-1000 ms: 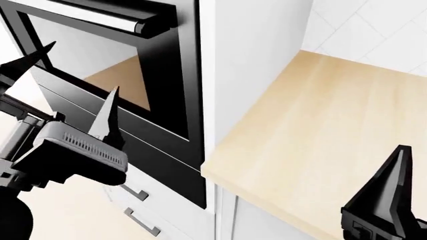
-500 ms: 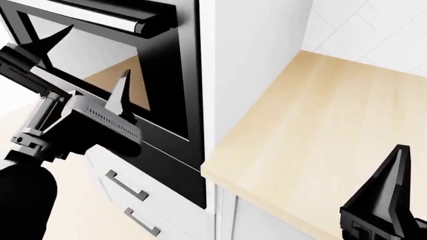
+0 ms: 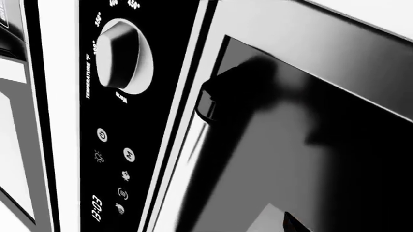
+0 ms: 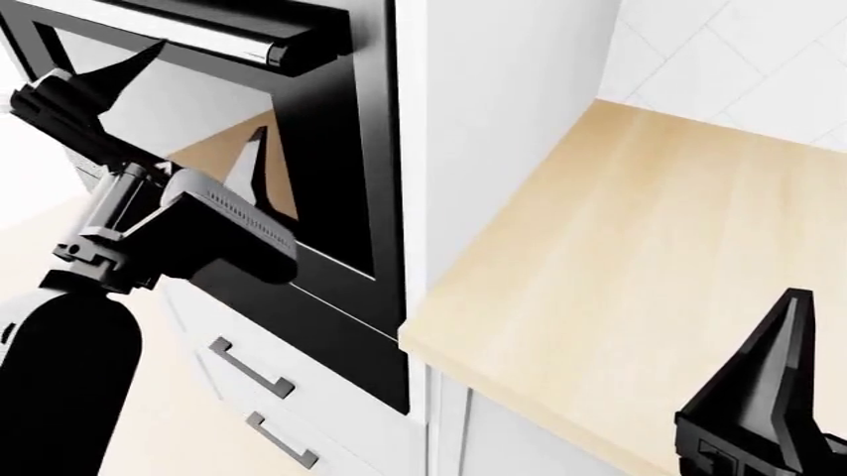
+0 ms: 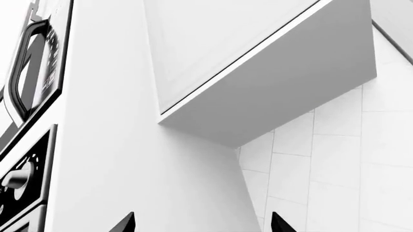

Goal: Open the oven door

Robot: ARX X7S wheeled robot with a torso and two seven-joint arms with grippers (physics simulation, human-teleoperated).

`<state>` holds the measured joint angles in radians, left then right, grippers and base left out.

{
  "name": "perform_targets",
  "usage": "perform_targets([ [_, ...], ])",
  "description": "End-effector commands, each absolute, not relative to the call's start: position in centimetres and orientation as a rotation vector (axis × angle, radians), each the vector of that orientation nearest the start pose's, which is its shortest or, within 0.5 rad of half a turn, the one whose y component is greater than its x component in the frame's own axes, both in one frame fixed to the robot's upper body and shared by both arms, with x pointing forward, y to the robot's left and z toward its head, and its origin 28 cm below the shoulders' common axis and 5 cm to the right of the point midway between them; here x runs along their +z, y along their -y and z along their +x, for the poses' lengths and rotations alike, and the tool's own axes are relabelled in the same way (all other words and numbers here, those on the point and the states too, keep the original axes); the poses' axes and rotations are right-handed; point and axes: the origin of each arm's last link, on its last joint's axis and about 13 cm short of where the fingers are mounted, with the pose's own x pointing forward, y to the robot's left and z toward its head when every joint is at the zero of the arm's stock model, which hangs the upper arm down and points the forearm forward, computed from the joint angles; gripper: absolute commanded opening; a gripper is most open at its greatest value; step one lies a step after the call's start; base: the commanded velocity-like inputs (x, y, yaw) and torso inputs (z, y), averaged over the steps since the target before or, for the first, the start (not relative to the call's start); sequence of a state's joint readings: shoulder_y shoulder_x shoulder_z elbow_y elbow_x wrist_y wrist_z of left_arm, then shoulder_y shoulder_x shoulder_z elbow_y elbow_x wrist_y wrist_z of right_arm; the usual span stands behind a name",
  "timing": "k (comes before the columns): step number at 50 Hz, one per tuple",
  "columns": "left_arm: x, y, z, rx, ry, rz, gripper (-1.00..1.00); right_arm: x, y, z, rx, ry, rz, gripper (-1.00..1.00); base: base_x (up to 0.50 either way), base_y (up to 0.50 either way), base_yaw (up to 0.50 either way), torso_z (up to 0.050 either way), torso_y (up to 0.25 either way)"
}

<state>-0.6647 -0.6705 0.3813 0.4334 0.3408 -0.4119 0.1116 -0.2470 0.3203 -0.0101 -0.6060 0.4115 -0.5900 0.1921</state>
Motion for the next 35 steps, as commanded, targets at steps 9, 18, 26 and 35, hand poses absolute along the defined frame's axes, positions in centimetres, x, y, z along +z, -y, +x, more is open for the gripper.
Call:
perform_targets([
  [9, 24.8, -28.4, 27.9, 0.003, 0.544, 1.130, 1.00, 14.0, 13.6, 14.3, -0.005, 0.881, 0.265, 1.00, 0.00, 0.00, 0.00, 0.000, 0.000],
  [18, 25.5, -28.5, 27.8, 0.021, 0.564, 1.207, 1.00, 14.0, 13.6, 14.4, -0.004, 0.880, 0.266, 1.00, 0.00, 0.00, 0.00, 0.000, 0.000],
  [26, 25.7, -28.5, 28.0, 0.018, 0.563, 1.233, 1.00, 14.0, 13.6, 14.4, -0.004, 0.879, 0.266, 1.00, 0.00, 0.00, 0.00, 0.000, 0.000],
  [35, 26.2, -28.5, 28.3, 0.004, 0.555, 1.257, 1.00, 14.0, 13.6, 14.4, -0.003, 0.878, 0.267, 1.00, 0.00, 0.00, 0.00, 0.000, 0.000],
])
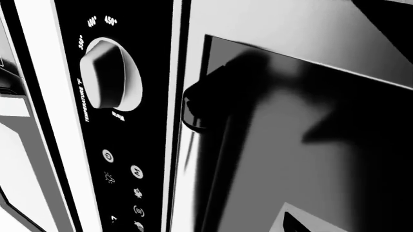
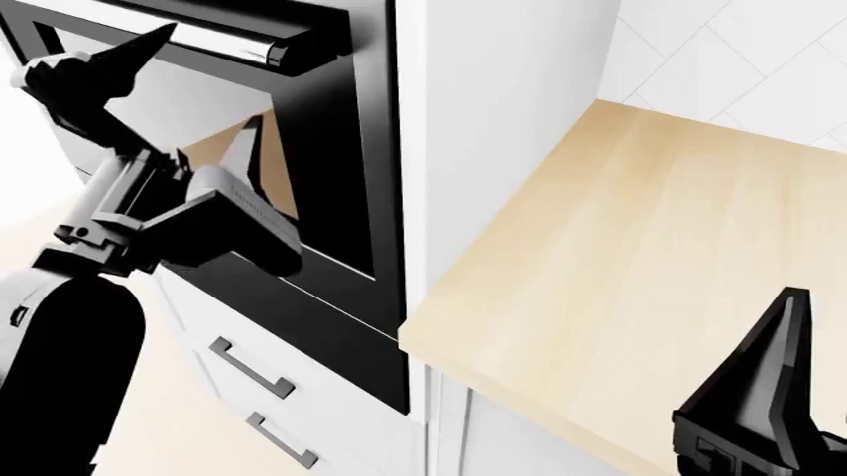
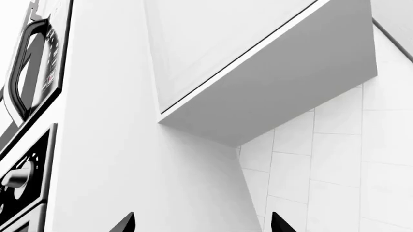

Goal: Open the oven door

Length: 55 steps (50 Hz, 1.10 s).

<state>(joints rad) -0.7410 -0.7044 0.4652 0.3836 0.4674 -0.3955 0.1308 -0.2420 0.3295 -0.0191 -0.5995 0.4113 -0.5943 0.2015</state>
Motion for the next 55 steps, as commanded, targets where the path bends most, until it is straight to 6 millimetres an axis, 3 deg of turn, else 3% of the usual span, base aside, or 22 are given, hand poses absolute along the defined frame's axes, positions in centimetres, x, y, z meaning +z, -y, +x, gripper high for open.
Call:
perform_targets([
  [1, 26.2, -28.5, 28.4, 0.003, 0.554, 1.257, 1.00, 14.0, 13.6, 14.4, -0.003, 0.878, 0.267, 1.00, 0.00, 0.00, 0.00, 0.000, 0.000],
  [55, 28.4, -28.7, 31.0, -0.003, 0.523, 1.329, 1.00, 14.0, 13.6, 14.4, -0.001, 0.878, 0.268, 1.00, 0.00, 0.00, 0.00, 0.000, 0.000],
])
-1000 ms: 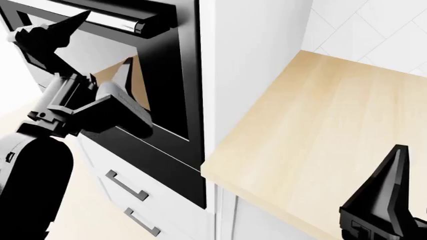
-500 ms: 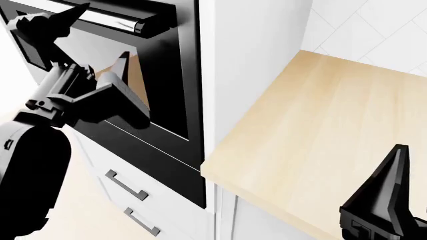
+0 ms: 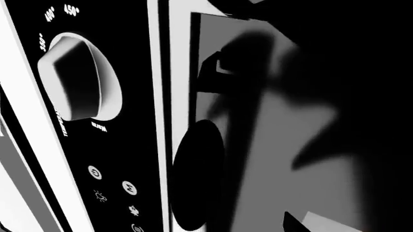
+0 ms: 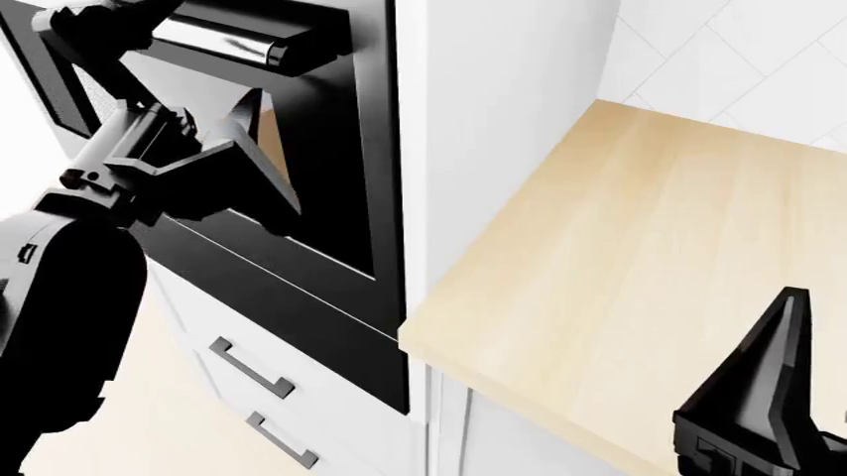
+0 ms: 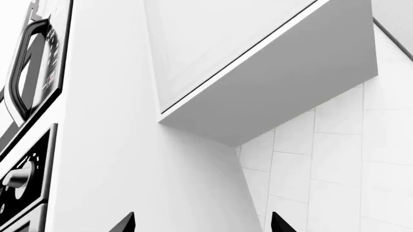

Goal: Open the oven door

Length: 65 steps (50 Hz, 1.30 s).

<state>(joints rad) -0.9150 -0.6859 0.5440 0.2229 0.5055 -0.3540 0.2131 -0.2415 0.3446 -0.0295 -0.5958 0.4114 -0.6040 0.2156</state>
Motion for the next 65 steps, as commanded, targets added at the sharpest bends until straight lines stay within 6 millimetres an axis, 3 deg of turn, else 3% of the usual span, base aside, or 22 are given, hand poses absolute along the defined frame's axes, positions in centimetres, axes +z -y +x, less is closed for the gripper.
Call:
perform_targets([
  [1, 28.5, -28.7, 31.1, -0.002, 0.523, 1.330, 1.00, 14.0, 13.6, 14.4, -0.001, 0.878, 0.268, 1.00, 0.00, 0.00, 0.00, 0.000, 0.000],
  [22, 28.5, -28.7, 31.6, 0.001, 0.525, 1.345, 1.00, 14.0, 13.6, 14.5, -0.004, 0.877, 0.269, 1.00, 0.00, 0.00, 0.00, 0.000, 0.000],
  [23, 28.5, -28.7, 31.5, 0.002, 0.529, 1.336, -1.00, 14.0, 13.6, 14.5, -0.004, 0.878, 0.268, 1.00, 0.00, 0.00, 0.00, 0.000, 0.000],
  [51, 28.2, -29.0, 30.6, -0.002, 0.527, 1.357, -1.00, 13.9, 13.6, 14.4, -0.004, 0.879, 0.268, 1.00, 0.00, 0.00, 0.00, 0.000, 0.000],
  [65, 27.1, -28.9, 26.8, 0.055, 0.641, 1.310, -1.00, 14.0, 13.6, 14.4, -0.002, 0.880, 0.270, 1.00, 0.00, 0.00, 0.00, 0.000, 0.000],
])
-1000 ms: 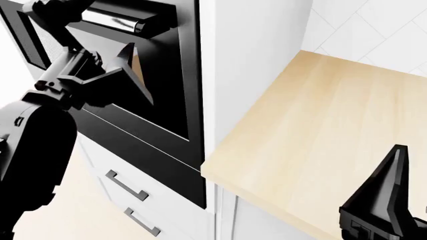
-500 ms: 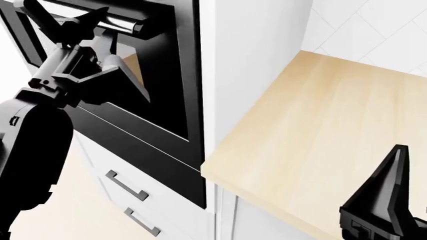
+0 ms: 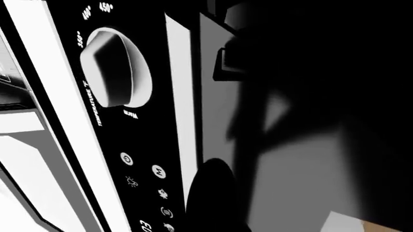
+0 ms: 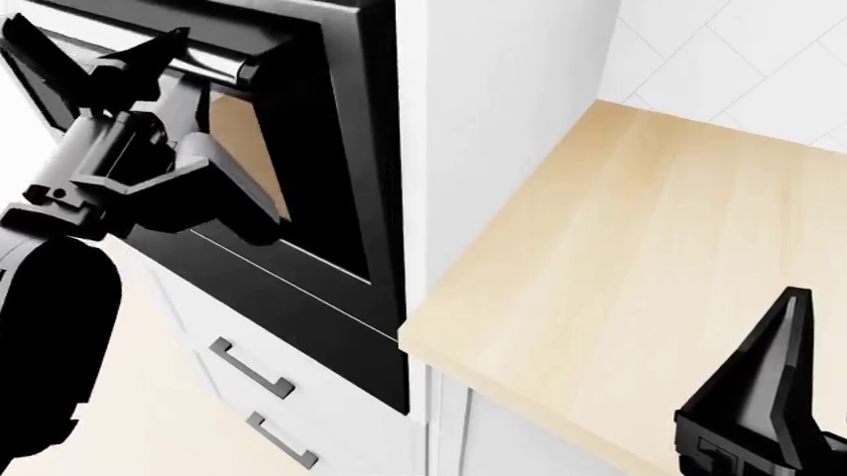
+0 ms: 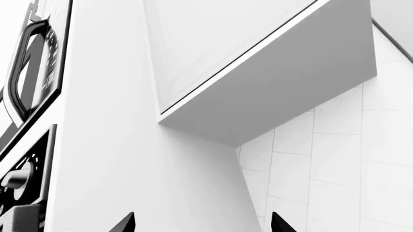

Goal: Open the oven door

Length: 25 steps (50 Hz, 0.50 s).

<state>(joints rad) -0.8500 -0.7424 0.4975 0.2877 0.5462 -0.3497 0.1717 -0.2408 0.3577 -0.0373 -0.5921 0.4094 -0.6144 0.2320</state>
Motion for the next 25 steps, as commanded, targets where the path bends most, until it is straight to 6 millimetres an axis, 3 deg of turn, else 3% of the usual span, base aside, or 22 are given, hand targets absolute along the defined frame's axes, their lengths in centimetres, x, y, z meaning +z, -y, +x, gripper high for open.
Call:
perform_targets([
  [1, 26.9, -28.8, 26.5, 0.059, 0.648, 1.299, -1.00, 14.0, 13.6, 14.4, -0.002, 0.881, 0.270, 1.00, 0.00, 0.00, 0.00, 0.000, 0.000],
  [25, 24.0, -29.0, 22.1, 0.073, 0.683, 1.322, -1.00, 14.0, 13.7, 14.3, -0.001, 0.882, 0.273, 1.00, 0.00, 0.00, 0.00, 0.000, 0.001],
])
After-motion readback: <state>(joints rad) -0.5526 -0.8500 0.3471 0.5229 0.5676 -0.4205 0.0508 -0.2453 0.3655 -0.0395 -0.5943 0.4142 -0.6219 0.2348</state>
